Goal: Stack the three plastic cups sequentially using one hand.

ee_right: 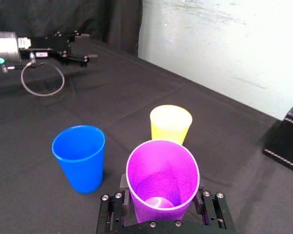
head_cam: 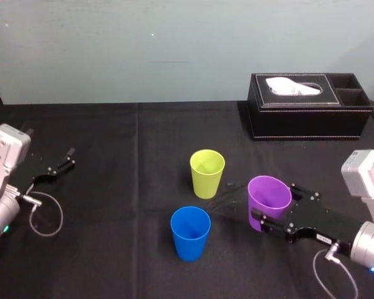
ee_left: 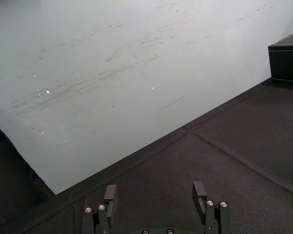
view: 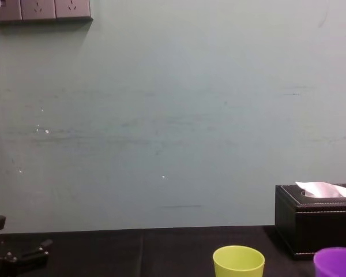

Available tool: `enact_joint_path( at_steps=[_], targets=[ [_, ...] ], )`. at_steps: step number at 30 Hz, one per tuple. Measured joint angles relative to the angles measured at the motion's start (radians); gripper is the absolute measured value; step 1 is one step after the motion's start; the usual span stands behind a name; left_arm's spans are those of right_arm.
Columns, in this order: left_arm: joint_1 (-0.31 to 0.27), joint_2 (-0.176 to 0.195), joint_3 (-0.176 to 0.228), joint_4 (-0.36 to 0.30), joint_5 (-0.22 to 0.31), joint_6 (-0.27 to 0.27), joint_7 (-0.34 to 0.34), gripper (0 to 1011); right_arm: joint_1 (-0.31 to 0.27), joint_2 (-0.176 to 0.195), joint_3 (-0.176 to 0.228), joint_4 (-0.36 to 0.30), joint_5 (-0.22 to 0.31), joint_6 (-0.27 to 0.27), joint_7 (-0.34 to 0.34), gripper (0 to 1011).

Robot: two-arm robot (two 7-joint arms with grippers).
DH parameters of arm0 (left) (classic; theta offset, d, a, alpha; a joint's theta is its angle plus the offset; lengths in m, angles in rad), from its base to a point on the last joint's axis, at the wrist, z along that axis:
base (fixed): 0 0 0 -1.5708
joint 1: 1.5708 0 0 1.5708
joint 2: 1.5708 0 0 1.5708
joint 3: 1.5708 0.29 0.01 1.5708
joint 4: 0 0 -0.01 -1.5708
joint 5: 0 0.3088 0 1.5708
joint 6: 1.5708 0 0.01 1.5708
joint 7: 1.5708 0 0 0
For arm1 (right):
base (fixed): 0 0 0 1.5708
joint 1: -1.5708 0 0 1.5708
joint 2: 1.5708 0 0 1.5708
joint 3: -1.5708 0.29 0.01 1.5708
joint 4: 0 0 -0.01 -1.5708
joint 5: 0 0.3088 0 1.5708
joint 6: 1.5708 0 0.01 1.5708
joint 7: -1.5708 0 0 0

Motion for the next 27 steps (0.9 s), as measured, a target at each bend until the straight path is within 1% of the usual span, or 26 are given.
enact_joint_path(
  at_steps=[2,3,4,5,7,10,14,18,19,24,27],
  targets=[
    [0.0,0.0,0.0,0.0,0.0,0.0,0.0,1011,-0.001,0.004,0.008,-0.018,0.006,0.02,-0.004,734],
    [0.0,0.0,0.0,0.0,0.0,0.0,0.0,1011,0.001,0.006,0.015,-0.035,0.014,0.045,-0.009,734],
    [0.0,0.0,0.0,0.0,0.0,0.0,0.0,1011,0.003,0.007,0.019,-0.042,0.018,0.056,-0.01,734],
    [0.0,0.0,0.0,0.0,0.0,0.0,0.0,1011,0.011,0.008,0.022,-0.056,0.025,0.078,-0.014,734],
    [0.0,0.0,0.0,0.0,0.0,0.0,0.0,1011,0.023,0.008,0.023,-0.071,0.028,0.103,-0.02,734],
    [0.0,0.0,0.0,0.0,0.0,0.0,0.0,1011,0.041,0.006,0.018,-0.083,0.028,0.121,-0.026,734],
    [0.0,0.0,0.0,0.0,0.0,0.0,0.0,1011,0.075,-0.003,0.005,-0.095,0.024,0.145,-0.035,734],
    [0.0,0.0,0.0,0.0,0.0,0.0,0.0,1011,0.127,-0.023,-0.015,-0.094,0.02,0.179,-0.044,734],
    [0.0,0.0,0.0,0.0,0.0,0.0,0.0,1011,0.146,-0.032,-0.023,-0.09,0.02,0.19,-0.048,734],
    [0.0,0.0,0.0,0.0,0.0,0.0,0.0,1011,0.192,-0.053,-0.046,-0.072,0.015,0.213,-0.056,734],
    [0.0,0.0,0.0,0.0,0.0,0.0,0.0,1011,0.237,-0.077,-0.074,-0.049,0.004,0.231,-0.062,734]
  ],
)
